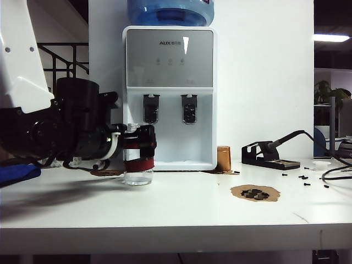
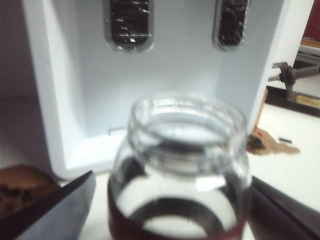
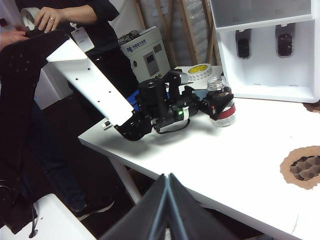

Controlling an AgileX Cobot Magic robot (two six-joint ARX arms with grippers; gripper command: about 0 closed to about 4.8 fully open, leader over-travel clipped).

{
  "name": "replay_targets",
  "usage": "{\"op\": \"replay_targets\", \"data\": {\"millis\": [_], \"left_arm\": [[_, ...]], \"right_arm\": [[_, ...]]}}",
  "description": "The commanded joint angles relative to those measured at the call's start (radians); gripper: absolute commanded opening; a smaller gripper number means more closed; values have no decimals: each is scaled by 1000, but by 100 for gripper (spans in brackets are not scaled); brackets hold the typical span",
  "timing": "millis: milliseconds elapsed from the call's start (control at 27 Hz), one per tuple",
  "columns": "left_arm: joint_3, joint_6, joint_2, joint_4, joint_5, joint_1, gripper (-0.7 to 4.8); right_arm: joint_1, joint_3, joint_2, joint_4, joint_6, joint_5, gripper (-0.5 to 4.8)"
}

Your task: Pick up the water bottle with two loops of red belts, then reach the front water dispenser and gently press the gray-black baffle horizontally to get a little water.

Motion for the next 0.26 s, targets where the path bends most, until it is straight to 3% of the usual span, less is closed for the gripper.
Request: {"op": "replay_targets", "data": {"millis": [37,259], "left_arm": [[-59,-1,-23,5,10,-2,473],[-140,-1,-52,79,15,-2,473]], "right_arm": [[0,2,0,10,-4,-3,0],[0,2,0,10,-4,-3,0]]}}
